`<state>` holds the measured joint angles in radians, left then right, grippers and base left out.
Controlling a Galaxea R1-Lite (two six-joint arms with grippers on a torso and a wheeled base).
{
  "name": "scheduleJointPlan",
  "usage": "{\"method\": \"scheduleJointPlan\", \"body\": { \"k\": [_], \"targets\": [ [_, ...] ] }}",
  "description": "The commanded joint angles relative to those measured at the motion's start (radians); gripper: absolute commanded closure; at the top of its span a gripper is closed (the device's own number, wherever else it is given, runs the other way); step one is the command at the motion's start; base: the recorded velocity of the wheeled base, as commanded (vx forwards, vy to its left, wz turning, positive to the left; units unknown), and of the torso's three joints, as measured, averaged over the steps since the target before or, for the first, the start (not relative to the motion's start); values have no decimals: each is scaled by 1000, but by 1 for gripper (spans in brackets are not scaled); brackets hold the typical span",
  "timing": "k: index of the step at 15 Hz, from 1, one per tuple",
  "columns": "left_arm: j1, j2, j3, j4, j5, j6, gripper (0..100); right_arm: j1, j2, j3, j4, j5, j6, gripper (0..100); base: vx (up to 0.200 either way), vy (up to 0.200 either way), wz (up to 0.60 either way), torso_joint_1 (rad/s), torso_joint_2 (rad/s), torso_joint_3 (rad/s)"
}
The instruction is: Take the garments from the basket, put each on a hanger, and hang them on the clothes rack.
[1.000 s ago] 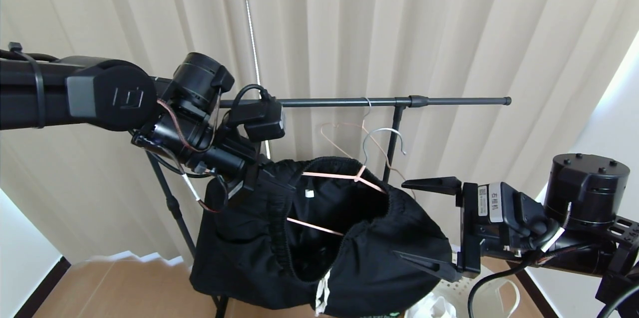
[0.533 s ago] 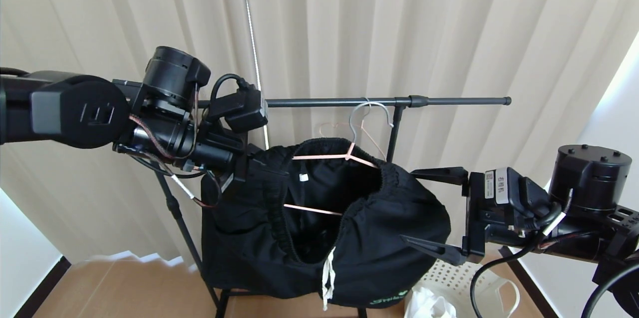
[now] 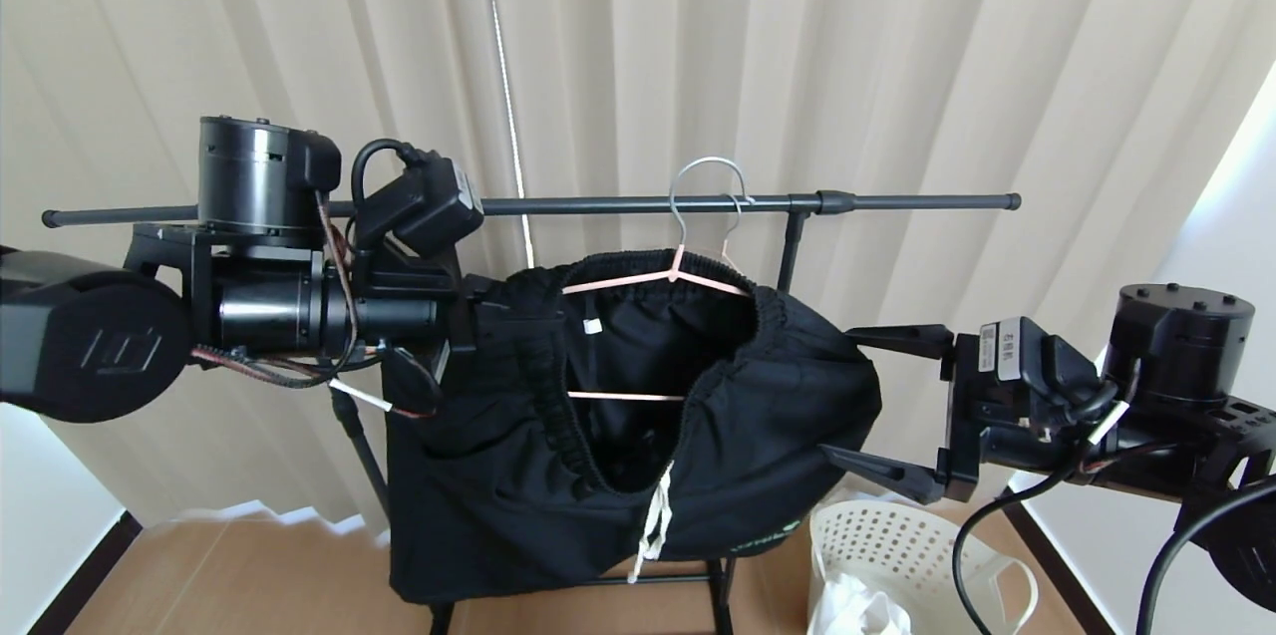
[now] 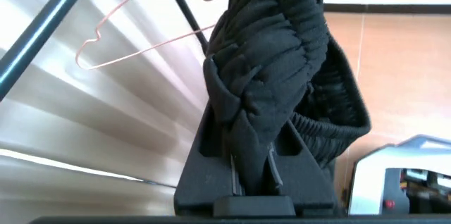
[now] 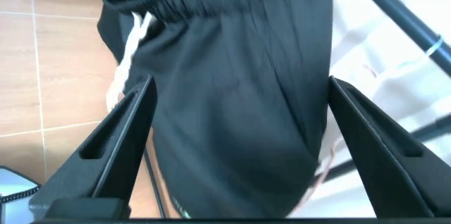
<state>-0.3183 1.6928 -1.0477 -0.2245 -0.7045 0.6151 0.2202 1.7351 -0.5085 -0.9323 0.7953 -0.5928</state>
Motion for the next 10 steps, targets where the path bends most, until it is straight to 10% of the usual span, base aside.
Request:
{"method": "scheduleJointPlan", "body": {
  "k": [1,10],
  "targets": [
    [2,-47,81,-65,0,-31,100,-13,47,-15,0,-1,-1,0,0,0,0,0,0,0],
    [5,-90,184,-199,5,-92,100,-59,153,-74,-2,-10,-1,0,0,0,0,0,0,0]
  ]
}}
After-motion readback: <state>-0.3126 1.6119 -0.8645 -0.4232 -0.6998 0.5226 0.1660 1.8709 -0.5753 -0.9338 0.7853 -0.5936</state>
